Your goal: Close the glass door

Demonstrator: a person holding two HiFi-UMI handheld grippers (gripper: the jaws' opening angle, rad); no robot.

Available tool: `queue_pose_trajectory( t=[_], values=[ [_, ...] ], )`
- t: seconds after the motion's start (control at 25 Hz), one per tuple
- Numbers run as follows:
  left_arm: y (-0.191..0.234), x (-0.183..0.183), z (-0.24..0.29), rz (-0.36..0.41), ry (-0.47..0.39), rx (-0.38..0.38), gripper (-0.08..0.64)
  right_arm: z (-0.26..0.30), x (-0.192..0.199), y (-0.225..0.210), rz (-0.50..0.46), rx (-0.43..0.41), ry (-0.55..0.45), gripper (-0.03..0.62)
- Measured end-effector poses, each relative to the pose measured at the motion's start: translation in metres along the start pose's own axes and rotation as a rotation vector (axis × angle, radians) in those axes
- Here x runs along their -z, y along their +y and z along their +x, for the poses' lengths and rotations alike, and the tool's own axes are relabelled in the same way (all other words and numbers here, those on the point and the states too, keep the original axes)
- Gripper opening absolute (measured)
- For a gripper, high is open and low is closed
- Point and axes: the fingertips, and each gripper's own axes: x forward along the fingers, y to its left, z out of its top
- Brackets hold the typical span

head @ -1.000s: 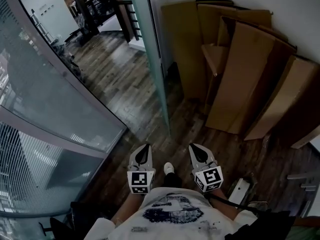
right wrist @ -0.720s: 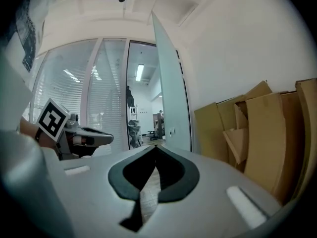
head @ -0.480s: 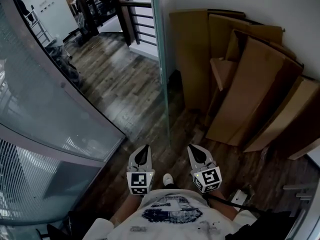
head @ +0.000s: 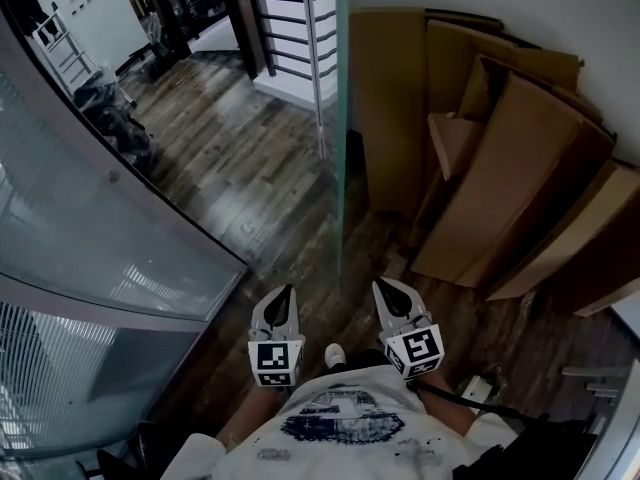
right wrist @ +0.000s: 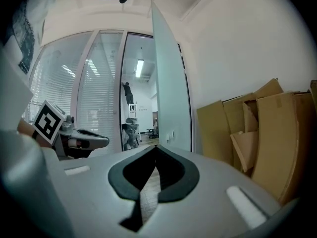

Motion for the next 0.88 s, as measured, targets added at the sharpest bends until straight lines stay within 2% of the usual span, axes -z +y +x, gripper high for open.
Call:
queue_pose_trajectory(
  t=[0.24,0.56,0.88],
  values=[
    [0.004,0.003,0.021,-0.005,0.023,-0.027,0.003,0.025,0.003,-0.018,0.018,-0.024,0.009,0.008],
    [0.022,-0.013,0.057,-0.012,0.027,-0.136,0.003,0.081,-0.002,-0.045,0.01,-0.136,0.012,0.008],
    [0.032,-0.028,0.092,-0.022,0.022,-0.213,0.003,0.128,-0.011,-0.07,0.001,-0.224,0.014,0.008]
  ],
)
